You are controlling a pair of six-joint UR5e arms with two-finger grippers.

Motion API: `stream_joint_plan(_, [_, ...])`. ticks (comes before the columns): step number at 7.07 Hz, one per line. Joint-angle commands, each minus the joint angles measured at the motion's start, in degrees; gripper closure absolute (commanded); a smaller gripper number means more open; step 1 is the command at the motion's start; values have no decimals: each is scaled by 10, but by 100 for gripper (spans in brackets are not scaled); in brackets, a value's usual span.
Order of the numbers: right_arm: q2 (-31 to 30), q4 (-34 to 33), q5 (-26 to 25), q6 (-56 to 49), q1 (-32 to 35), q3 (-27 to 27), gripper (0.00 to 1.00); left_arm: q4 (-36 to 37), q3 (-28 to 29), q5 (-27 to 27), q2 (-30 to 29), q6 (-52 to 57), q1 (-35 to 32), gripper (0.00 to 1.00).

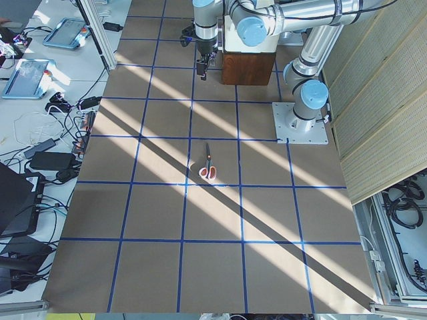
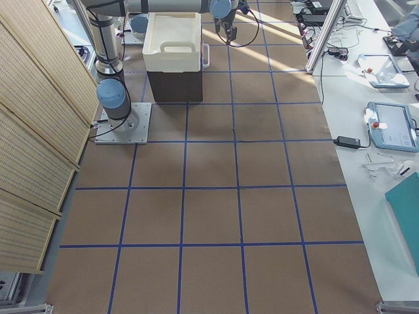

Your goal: Place scissors in drawer with both arms

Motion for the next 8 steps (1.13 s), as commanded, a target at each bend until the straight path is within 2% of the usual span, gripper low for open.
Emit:
stream_joint_plan(1, [17, 8, -4, -179, 1, -3, 0, 7, -15, 11, -10, 205, 66, 2])
stream_joint_plan(3, [42, 17, -2, -354, 1, -17, 0, 14, -18, 14, -30, 396, 128, 0])
stream_joint_plan(4, [50, 34, -2, -436, 2, -18, 0, 19, -23, 12, -40, 444, 150, 0])
stream_joint_plan(5, [64, 62, -3, -465, 2, -20, 0, 43, -35, 10, -53, 472, 172, 0])
stream_joint_plan(6, [77, 70, -5, -527, 3, -30, 0, 98, -54, 13, -59, 521, 179, 0])
stream_joint_plan(8, [121, 117, -16, -556, 4, -87, 0, 135, -102, 12, -63, 590, 206, 0])
